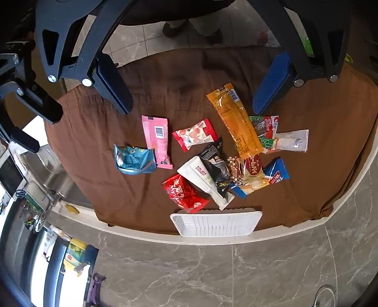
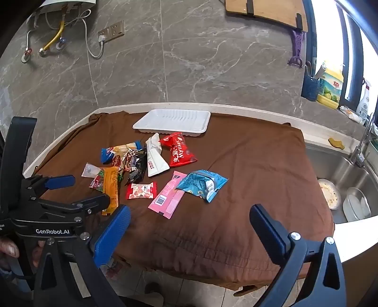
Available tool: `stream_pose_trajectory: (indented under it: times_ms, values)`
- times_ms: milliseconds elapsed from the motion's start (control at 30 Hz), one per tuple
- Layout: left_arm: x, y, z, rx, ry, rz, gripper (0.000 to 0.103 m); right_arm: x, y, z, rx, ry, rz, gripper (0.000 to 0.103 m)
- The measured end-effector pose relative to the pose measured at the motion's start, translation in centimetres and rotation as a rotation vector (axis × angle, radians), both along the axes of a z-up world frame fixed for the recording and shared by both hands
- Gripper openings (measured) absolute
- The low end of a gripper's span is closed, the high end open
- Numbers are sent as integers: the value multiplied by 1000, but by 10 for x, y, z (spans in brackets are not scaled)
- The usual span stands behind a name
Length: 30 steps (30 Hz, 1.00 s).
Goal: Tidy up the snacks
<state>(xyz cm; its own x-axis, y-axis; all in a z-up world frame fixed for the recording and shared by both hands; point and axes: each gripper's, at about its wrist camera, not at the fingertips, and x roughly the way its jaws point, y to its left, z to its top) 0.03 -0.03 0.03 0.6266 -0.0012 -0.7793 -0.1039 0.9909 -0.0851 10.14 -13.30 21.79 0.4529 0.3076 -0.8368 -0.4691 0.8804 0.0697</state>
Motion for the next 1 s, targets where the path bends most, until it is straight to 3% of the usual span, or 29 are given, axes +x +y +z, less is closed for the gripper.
stream_pose_trajectory:
  times_ms: [1000]
  values:
    - [5,5,-6,31,9,37,103,9,4,-12,14,31,-14,103]
